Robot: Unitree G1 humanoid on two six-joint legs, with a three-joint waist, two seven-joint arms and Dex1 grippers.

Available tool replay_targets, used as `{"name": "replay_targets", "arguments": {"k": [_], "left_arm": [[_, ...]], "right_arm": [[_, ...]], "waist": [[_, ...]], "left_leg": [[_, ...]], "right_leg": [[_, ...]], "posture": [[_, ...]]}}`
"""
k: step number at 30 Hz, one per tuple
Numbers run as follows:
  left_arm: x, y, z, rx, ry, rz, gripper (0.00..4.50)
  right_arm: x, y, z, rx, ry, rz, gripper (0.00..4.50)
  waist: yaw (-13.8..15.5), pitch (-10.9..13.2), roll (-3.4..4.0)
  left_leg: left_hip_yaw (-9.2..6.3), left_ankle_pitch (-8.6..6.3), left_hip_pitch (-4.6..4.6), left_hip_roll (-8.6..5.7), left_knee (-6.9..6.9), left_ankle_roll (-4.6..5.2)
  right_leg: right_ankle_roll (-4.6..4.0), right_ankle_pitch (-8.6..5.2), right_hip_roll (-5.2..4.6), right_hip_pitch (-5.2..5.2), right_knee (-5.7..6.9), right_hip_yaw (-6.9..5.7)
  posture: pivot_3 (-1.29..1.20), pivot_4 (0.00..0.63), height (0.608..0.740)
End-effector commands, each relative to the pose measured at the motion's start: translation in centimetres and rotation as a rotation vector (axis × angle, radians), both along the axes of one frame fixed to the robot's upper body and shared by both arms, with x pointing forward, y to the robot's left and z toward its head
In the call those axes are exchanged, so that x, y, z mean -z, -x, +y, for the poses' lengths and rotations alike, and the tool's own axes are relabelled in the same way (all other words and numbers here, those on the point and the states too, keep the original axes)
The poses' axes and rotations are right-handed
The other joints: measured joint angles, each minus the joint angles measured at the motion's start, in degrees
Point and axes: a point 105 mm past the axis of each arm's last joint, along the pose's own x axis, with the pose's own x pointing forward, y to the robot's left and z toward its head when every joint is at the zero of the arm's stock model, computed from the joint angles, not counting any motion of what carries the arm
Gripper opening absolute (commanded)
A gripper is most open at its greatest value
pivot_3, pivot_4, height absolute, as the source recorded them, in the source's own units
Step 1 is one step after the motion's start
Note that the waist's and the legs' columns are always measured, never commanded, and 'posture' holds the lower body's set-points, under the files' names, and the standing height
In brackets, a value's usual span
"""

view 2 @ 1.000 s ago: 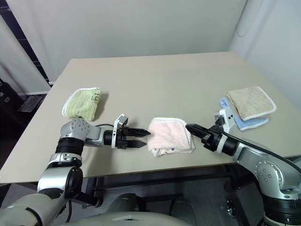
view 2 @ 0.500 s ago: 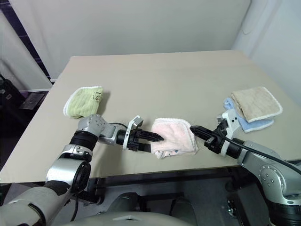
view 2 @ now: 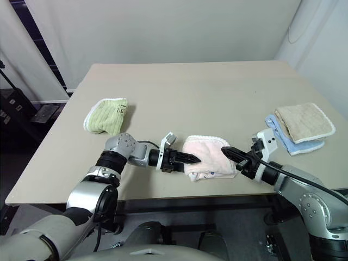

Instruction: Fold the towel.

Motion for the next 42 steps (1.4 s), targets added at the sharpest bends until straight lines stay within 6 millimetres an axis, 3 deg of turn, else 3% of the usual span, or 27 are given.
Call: {"name": "replay_targets", "arguments": {"k": [1, 7, 10, 16, 20, 26, 35, 38, 42], "left_arm": [[-0.8, 0.1, -1.1, 0.027, 0.025, -0.024, 2.05], [-1.1, -0.3, -0.9, 0.01, 0.04, -0.05, 0.01], [-1.8, -0.7, -0.4, 0.001, 0.056, -0.086, 0.01], [-6.9, -0.8, 1.9, 0.025, 0.159, -0.296, 0.01], [-9.7, -2.9, 3.9, -0.127, 0.14, -0.438, 0.01], [-11.6, -5.8, 8.8, -0.416, -0.055, -0.666, 0.01], [-20.4, -9.4, 16.1, -0.89, -0.032, -0.811, 0.01], [-22.8, -10.0, 19.0, -1.022, -0.099, -0.914, 0.01], [-23.2, -10.1, 22.6, -1.13, -0.236, -1.032, 0.01]], "right_arm": [[-1.8, 0.0, -0.1, 0.004, 0.006, -0.085, 0.0], [-1.6, 0.0, -0.6, 0.025, 0.008, -0.086, 0.0], [-1.6, 0.1, -0.6, 0.029, -0.002, -0.09, 0.0], [-1.3, -0.5, -1.3, 0.062, -0.006, -0.103, 0.0], [-1.1, -1.4, -1.4, 0.076, -0.014, -0.111, 0.0], [-0.5, -3.0, -0.5, 0.039, -0.024, -0.111, 0.0], [-0.5, -5.3, 1.2, -0.058, -0.039, -0.111, 0.0], [-0.7, -6.1, 1.9, -0.094, -0.036, -0.115, 0.0], [-0.8, -6.7, 2.4, -0.131, -0.031, -0.115, 0.0]], "waist": [[-0.18, 0.01, -0.01], [-0.11, 0.0, 0.0], [-0.23, 0.02, -0.03], [-1.34, 0.06, -0.04], [-1.72, 0.06, -0.03], [-1.77, 0.07, -0.04], [-1.6, 0.24, -0.3], [-1.82, 0.24, -0.29], [-2.61, 0.25, -0.29]], "left_leg": [[0.0, 0.0, 0.0, -0.01, 0.0, 0.01], [-0.05, 0.02, 0.0, -0.01, -0.01, 0.21], [-0.03, 0.02, 0.0, -0.01, 0.0, 0.46], [-0.05, 0.01, -0.01, 0.01, -0.1, 0.48], [-0.04, -0.03, -0.03, 0.01, -0.1, 0.56], [-0.04, -0.02, 0.01, 0.01, -0.09, 0.56], [-0.07, 0.14, -0.01, 0.03, -0.01, 0.3], [-0.03, 0.16, -0.01, 0.04, -0.02, 0.26], [0.08, 0.23, 0.0, 0.22, -0.12, 0.14]], "right_leg": [[0.07, -0.04, 0.0, -0.02, -0.01, 0.0], [0.29, -0.2, 0.06, -0.12, 0.1, -0.04], [0.27, -0.21, 0.05, -0.1, 0.08, -0.03], [0.28, -0.21, 0.07, -0.25, 0.1, -0.01], [0.3, -0.23, 0.07, -0.27, 0.1, 0.0], [0.3, -0.23, 0.16, -0.3, 0.21, 0.01], [0.32, -0.21, 0.42, -0.28, 0.2, 0.06], [0.48, -0.13, 0.51, -0.27, 0.2, 0.1], [0.44, -0.14, 0.82, -0.19, 0.25, 0.23]], "posture": [[0.0, 0.0, 0.72], [0.0, 0.0, 0.72], [0.0, 0.0, 0.72], [0.0, 0.0, 0.72], [0.0, 0.0, 0.72], [0.0, 0.0, 0.72], [0.0, 0.0, 0.72], [0.0, 0.0, 0.72], [0.0, 0.0, 0.72]]}}
